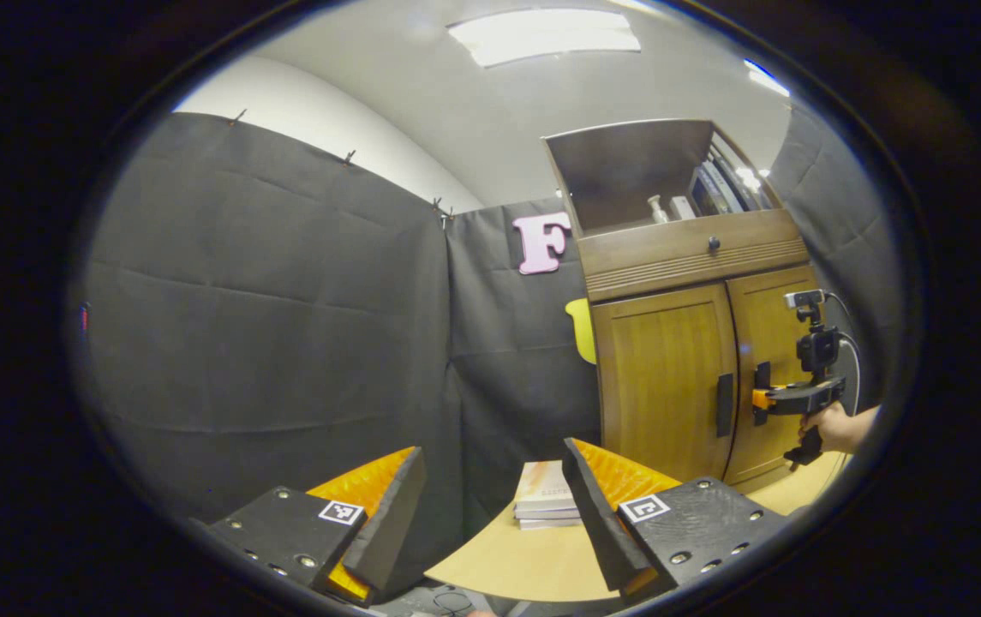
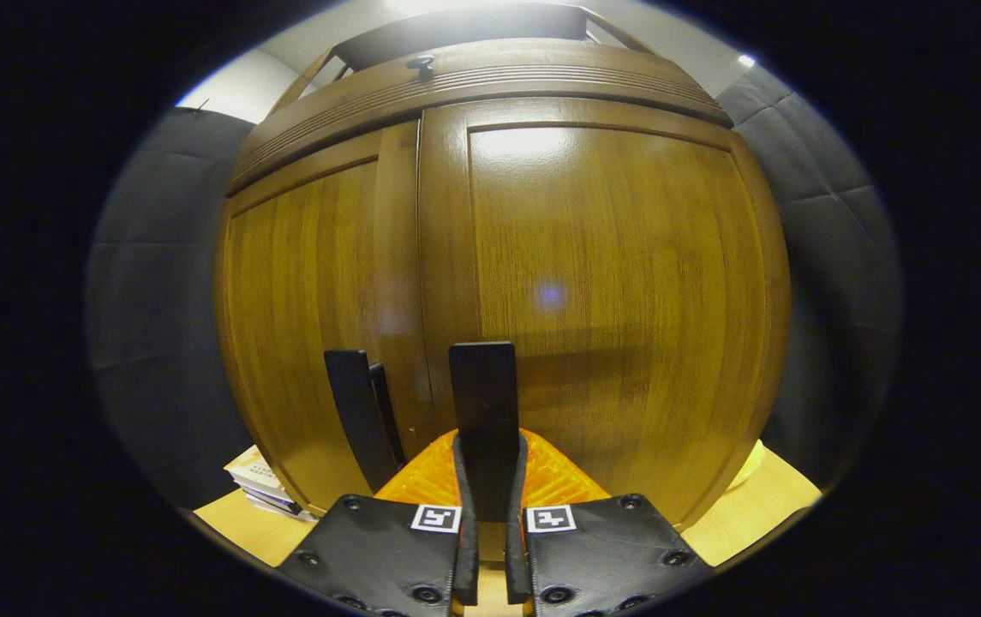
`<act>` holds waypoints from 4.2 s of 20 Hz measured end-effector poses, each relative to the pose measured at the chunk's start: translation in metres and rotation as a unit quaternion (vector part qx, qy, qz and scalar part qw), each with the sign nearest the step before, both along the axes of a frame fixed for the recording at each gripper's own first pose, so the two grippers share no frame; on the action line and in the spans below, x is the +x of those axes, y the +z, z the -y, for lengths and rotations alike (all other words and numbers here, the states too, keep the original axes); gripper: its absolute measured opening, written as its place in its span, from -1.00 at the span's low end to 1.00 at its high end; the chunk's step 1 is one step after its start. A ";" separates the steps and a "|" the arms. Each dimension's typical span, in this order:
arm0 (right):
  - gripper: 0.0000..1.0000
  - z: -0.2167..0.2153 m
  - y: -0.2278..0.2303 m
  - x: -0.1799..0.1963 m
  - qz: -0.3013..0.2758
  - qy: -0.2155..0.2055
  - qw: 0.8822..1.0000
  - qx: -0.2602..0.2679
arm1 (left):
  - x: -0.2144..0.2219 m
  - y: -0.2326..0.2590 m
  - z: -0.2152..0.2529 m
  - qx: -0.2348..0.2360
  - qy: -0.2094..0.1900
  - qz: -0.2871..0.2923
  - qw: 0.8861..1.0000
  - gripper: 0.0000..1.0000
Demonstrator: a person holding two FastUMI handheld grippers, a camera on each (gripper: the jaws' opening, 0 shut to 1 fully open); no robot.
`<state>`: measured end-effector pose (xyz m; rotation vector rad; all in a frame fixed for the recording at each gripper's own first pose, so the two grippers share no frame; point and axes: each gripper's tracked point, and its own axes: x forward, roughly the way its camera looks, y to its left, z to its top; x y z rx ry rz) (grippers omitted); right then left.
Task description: Open the right door of the double-door shoe cabinet with the right hand, and open the left door with the left hand.
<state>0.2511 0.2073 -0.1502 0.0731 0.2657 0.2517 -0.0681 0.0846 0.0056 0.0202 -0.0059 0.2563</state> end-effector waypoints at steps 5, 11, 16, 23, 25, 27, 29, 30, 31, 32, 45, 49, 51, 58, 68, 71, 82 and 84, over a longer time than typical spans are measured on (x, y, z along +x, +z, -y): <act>-0.72 0.009 0.001 -0.029 -0.004 0.019 1.000 0.006 | -0.002 0.004 0.006 -0.003 -0.028 0.006 1.000 0.87; -0.78 0.022 0.006 -0.057 -0.010 0.034 0.999 0.007 | 0.005 0.006 0.028 0.001 -0.065 0.018 0.998 0.87; -0.72 0.036 0.011 -0.080 -0.016 0.042 0.999 0.009 | 0.009 0.009 0.034 -0.004 -0.093 0.026 0.995 0.87; -0.73 0.069 0.014 -0.112 -0.022 0.041 0.999 0.006 | 0.025 0.018 0.071 -0.008 -0.131 0.032 0.991 0.87; -0.73 0.079 0.015 -0.119 -0.023 0.037 0.999 0.005 | 0.028 0.018 0.081 -0.010 -0.142 0.032 0.989 0.87; -0.80 0.089 0.016 -0.126 -0.024 0.034 0.999 0.004 | 0.028 0.018 0.091 -0.012 -0.154 0.033 0.987 0.87; -0.80 0.098 0.017 -0.131 -0.024 0.030 0.999 0.001 | 0.029 0.019 0.103 -0.012 -0.166 0.035 0.985 0.87; -0.80 0.104 0.018 -0.134 -0.023 0.028 0.999 -0.001 | 0.029 0.021 0.108 -0.013 -0.172 0.036 0.984 0.87; -0.81 0.109 0.019 -0.137 -0.022 0.026 0.999 -0.001 | 0.030 0.020 0.113 -0.013 -0.177 0.036 0.983 0.87; -0.74 0.114 0.019 -0.140 -0.023 0.024 0.999 -0.001 | 0.032 0.021 0.119 -0.013 -0.182 0.037 0.982 0.87; -0.75 0.188 0.023 -0.166 -0.025 -0.020 0.999 -0.017 | 0.029 0.030 0.180 -0.019 -0.231 0.045 0.972 0.87; -0.76 0.218 0.023 -0.173 -0.026 -0.042 0.999 -0.015 | 0.026 0.033 0.197 -0.017 -0.243 0.047 0.969 0.87; -0.82 0.230 0.024 -0.173 -0.028 -0.049 0.998 -0.006 | 0.024 0.032 0.206 -0.019 -0.248 0.047 0.967 0.87; -0.83 0.264 0.023 -0.179 -0.029 -0.069 0.997 -0.010 | 0.021 0.029 0.235 -0.021 -0.266 0.045 0.963 0.87; -1.00 0.319 0.045 -0.201 -0.008 -0.128 0.992 0.016 | 0.053 0.021 0.269 -0.019 -0.292 0.048 0.955 0.87; -0.90 0.328 0.058 -0.215 0.004 -0.134 0.991 0.004 | 0.073 0.013 0.275 -0.017 -0.294 0.044 0.955 0.87; 0.94 0.358 0.092 -0.272 0.036 -0.169 0.983 -0.063 | 0.155 -0.018 0.286 -0.005 -0.286 0.036 0.958 0.84; 0.95 0.354 0.097 -0.279 0.039 -0.171 0.982 -0.066 | 0.171 -0.027 0.287 -0.001 -0.282 0.031 0.959 0.85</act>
